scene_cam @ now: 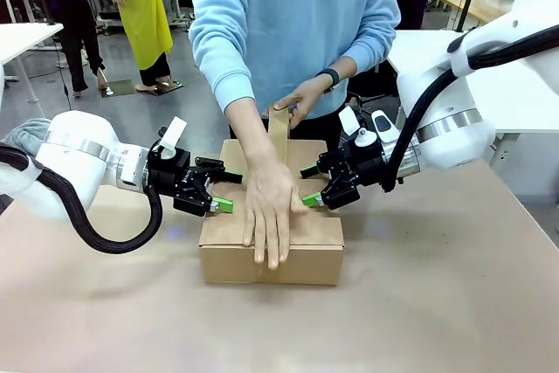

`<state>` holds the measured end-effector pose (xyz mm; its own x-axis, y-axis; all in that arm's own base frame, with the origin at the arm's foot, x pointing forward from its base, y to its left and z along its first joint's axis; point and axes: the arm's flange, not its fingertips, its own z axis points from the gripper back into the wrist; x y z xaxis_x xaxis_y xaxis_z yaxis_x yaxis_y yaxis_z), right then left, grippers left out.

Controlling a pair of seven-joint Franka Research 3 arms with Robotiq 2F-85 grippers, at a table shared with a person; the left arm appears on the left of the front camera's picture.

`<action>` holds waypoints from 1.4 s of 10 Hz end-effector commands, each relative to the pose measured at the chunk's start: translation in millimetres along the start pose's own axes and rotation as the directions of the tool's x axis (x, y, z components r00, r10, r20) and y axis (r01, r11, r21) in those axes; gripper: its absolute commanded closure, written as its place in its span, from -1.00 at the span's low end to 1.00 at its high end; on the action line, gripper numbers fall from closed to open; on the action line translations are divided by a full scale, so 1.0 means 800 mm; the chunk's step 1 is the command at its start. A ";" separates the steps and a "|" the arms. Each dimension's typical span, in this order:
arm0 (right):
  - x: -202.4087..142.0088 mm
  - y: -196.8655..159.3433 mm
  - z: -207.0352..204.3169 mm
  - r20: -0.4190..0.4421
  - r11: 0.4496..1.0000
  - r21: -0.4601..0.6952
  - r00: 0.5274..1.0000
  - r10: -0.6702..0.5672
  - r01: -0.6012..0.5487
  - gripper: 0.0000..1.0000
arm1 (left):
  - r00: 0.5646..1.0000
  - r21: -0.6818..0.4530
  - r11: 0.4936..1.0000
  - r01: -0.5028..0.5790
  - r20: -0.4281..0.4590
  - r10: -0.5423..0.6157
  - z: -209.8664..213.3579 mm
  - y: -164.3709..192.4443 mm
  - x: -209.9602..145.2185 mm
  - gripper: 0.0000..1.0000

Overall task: Pack the gift set into the box.
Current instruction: Press and hold the closed box until the human finishes sealing it.

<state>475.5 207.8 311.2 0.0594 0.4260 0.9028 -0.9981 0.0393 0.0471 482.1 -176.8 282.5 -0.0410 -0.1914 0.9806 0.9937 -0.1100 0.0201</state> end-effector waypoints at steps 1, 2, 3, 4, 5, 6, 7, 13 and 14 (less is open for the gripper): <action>-0.004 0.003 -0.001 0.008 1.000 -0.010 1.000 0.017 -0.017 -1.00 | 1.000 0.003 1.000 0.011 -0.005 -0.011 -0.001 -0.001 -0.003 -1.00; -0.004 0.003 -0.001 0.008 1.000 -0.010 1.000 0.017 -0.017 -1.00 | 1.000 0.003 1.000 0.011 -0.005 -0.011 -0.001 -0.001 -0.003 -1.00; -0.004 0.003 -0.001 0.008 1.000 -0.010 1.000 0.017 -0.017 -1.00 | 1.000 0.003 1.000 0.011 -0.005 -0.011 -0.001 -0.001 -0.003 -1.00; -0.004 0.003 -0.001 0.008 1.000 -0.010 1.000 0.017 -0.017 -1.00 | 1.000 0.003 1.000 0.011 -0.005 -0.011 -0.001 -0.001 -0.003 -1.00; -0.004 0.003 -0.001 0.008 1.000 -0.010 1.000 0.017 -0.017 -1.00 | 1.000 0.003 1.000 0.011 -0.005 -0.011 -0.001 -0.001 -0.003 -1.00; -0.004 0.003 -0.001 0.008 1.000 -0.010 1.000 0.017 -0.017 -1.00 | 1.000 0.003 1.000 0.011 -0.005 -0.011 -0.001 -0.001 -0.003 -1.00; -0.004 0.003 -0.001 0.008 1.000 -0.010 1.000 0.017 -0.017 -1.00 | 1.000 0.003 1.000 0.011 -0.005 -0.011 -0.001 -0.001 -0.003 -1.00; -0.004 0.003 -0.001 0.008 1.000 -0.010 1.000 0.017 -0.017 -1.00 | 1.000 0.003 1.000 0.011 -0.005 -0.011 -0.001 -0.001 -0.003 -1.00; -0.004 0.003 -0.001 0.008 1.000 -0.010 1.000 0.017 -0.017 -1.00 | 1.000 0.003 1.000 0.011 -0.005 -0.011 -0.001 -0.001 -0.003 -1.00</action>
<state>475.2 207.5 310.9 0.0596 0.4264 0.9026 -0.9981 0.0393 0.0474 482.3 -176.7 282.3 -0.0410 -0.1920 0.9805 0.9938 -0.1094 0.0201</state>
